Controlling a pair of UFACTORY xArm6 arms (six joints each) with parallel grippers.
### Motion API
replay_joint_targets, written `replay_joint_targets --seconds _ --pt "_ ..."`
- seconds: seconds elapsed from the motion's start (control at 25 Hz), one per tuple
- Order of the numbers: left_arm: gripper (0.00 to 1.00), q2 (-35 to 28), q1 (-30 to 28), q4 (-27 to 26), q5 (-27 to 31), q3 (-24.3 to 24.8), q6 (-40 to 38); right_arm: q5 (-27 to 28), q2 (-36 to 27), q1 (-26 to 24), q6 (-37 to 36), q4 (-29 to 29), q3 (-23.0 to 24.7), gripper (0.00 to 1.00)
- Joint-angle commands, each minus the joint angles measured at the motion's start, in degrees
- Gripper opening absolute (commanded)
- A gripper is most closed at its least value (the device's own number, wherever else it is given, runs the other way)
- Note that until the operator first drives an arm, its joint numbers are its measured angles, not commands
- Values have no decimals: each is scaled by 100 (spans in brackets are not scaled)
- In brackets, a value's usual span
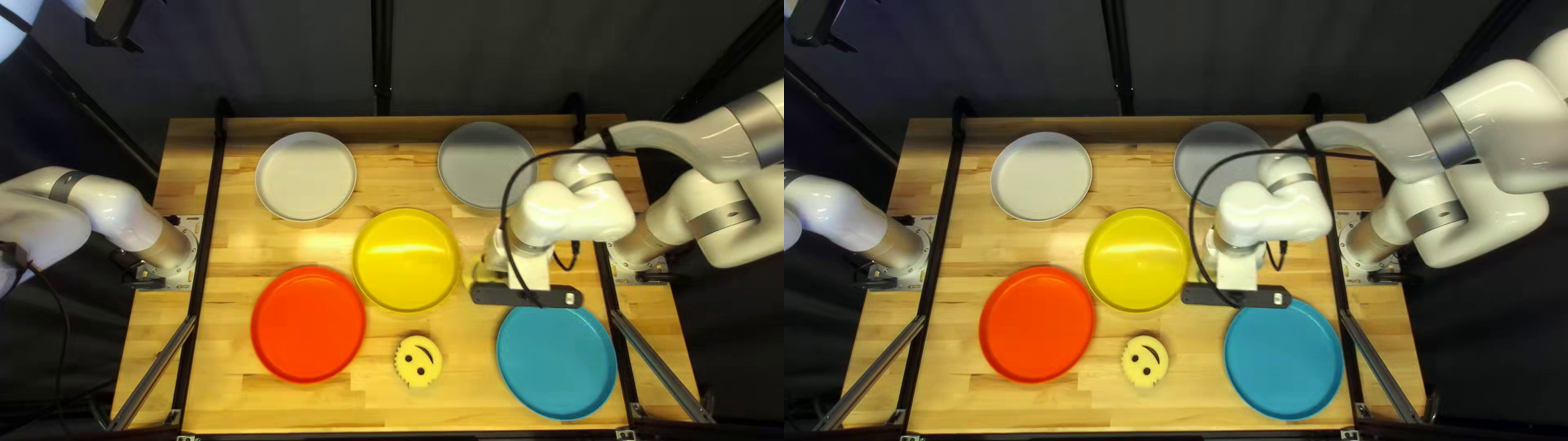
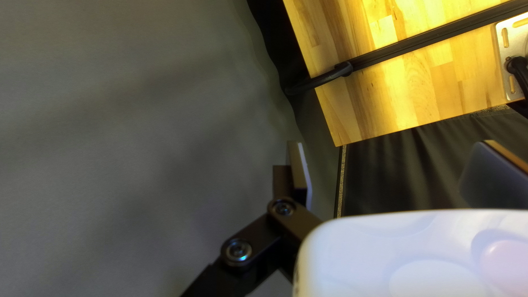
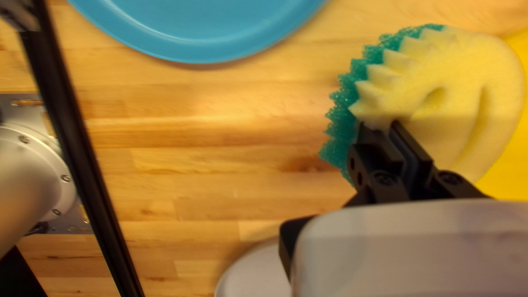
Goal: Pick up sponge and scrub the plate
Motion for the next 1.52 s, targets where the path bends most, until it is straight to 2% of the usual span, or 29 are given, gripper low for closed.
replay_joint_targets --seconds 0.04,0.48,0.64,0.92,1.52 --pt "100 0 0 0 0 0 0 -12 84 63 127 -115 -97 0" --pt "100 0 0 0 0 0 0 -52 47 49 122 -132 5 0" --pt "100 0 0 0 0 0 0 -270 393 -97 -154 25 -104 0" --pt "100 0 0 0 0 0 0 -454 1366 -271 -957 487 -665 0" --pt "100 0 0 0 0 0 0 -255 1902 -247 -1236 459 -1076 0"
